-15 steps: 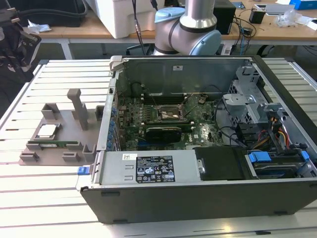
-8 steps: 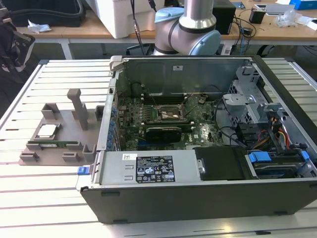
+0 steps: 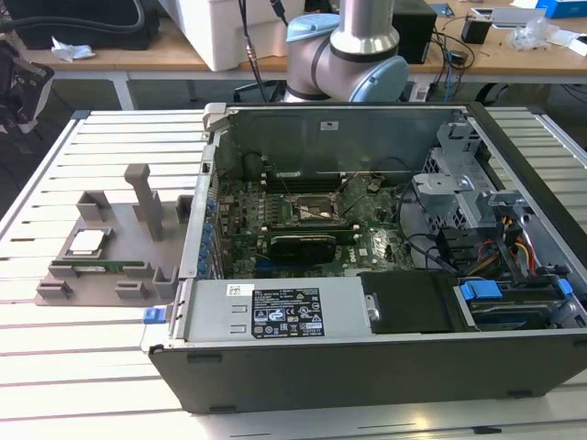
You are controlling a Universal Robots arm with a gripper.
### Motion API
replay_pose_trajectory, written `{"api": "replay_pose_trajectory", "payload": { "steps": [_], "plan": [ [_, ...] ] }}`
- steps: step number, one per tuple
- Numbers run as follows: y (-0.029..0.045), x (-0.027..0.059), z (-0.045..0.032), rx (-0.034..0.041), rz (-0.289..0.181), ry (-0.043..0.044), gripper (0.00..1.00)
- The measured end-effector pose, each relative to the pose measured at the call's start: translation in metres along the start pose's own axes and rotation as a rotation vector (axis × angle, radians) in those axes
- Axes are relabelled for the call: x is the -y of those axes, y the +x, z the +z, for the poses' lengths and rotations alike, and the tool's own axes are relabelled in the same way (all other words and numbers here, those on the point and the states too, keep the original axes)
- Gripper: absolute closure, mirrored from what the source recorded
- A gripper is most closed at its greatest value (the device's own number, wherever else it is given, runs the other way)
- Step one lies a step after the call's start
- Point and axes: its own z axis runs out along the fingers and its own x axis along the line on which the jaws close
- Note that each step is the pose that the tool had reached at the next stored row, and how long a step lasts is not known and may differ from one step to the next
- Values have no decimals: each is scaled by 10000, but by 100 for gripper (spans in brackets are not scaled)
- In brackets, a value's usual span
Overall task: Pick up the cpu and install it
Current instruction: 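Reach for the cpu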
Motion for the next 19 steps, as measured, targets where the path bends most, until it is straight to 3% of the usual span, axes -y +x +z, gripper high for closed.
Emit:
{"api": "replay_pose_trajectory", "payload": {
  "steps": [13,19],
  "plan": [
    [233,18,-6,0,-1,0,89],
    [238,18,-6,0,0,0,89]
  ]
}}
